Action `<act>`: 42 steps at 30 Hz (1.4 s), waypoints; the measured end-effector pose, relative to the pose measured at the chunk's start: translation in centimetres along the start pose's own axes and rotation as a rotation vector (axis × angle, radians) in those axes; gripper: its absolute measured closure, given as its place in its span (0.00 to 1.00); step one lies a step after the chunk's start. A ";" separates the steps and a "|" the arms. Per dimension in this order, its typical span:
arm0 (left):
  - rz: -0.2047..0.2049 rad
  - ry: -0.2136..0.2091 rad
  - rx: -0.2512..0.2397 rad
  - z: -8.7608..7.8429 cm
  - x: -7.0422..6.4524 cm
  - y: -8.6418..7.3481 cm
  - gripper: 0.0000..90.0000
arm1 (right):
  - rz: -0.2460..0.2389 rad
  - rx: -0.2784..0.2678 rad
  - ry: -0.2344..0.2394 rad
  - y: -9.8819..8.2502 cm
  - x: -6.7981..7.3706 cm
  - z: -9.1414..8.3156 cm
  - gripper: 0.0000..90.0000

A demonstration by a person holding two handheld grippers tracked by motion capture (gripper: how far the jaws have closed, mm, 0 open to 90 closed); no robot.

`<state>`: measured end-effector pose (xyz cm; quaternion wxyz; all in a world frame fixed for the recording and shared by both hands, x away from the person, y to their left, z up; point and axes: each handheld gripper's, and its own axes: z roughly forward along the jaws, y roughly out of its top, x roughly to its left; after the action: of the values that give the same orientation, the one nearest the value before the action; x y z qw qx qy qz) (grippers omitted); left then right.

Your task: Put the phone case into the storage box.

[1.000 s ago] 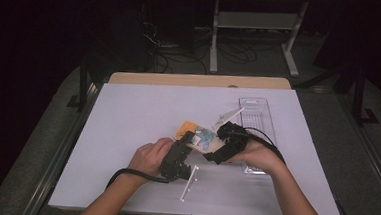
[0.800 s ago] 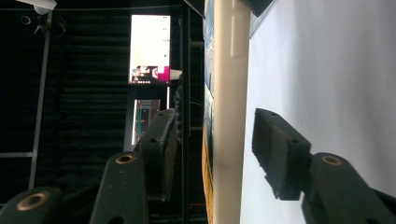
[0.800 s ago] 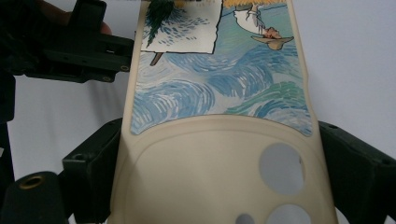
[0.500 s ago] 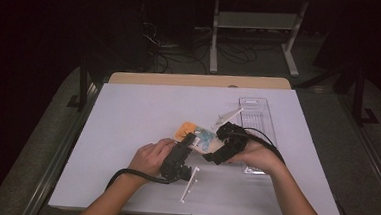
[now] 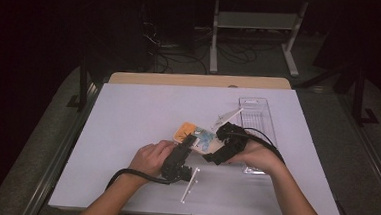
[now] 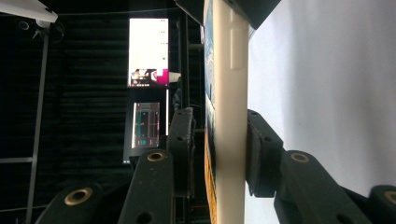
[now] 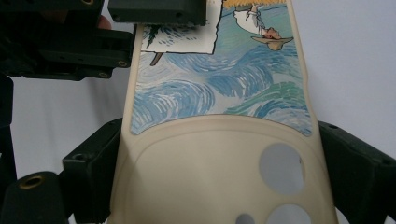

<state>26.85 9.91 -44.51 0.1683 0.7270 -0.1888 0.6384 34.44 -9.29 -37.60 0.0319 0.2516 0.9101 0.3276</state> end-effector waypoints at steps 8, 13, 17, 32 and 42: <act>0.010 -0.002 -0.002 0.0 0.0 0.0 0.81 | -0.012 0.001 -0.008 0.0 -0.1 0.0 0.11; 0.009 -0.011 -0.002 -0.1 0.1 0.1 0.86 | -0.005 0.000 -0.001 0.0 -0.1 -0.1 0.11; 0.005 -0.015 -0.002 -0.2 0.2 0.1 0.87 | -0.010 0.001 0.003 -0.1 -0.1 -0.1 0.11; 0.007 -0.015 -0.001 -0.3 0.6 0.0 0.88 | -0.011 -0.017 0.060 -0.3 -0.1 -0.1 0.02; -0.001 -0.030 0.031 -0.3 0.8 -0.8 0.88 | 0.008 -0.068 0.049 -0.4 -0.5 -1.2 0.03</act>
<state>27.07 10.68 -43.67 0.1542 0.7390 -0.1810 0.6304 34.44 -10.52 -36.94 0.0170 0.2459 0.8980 0.3644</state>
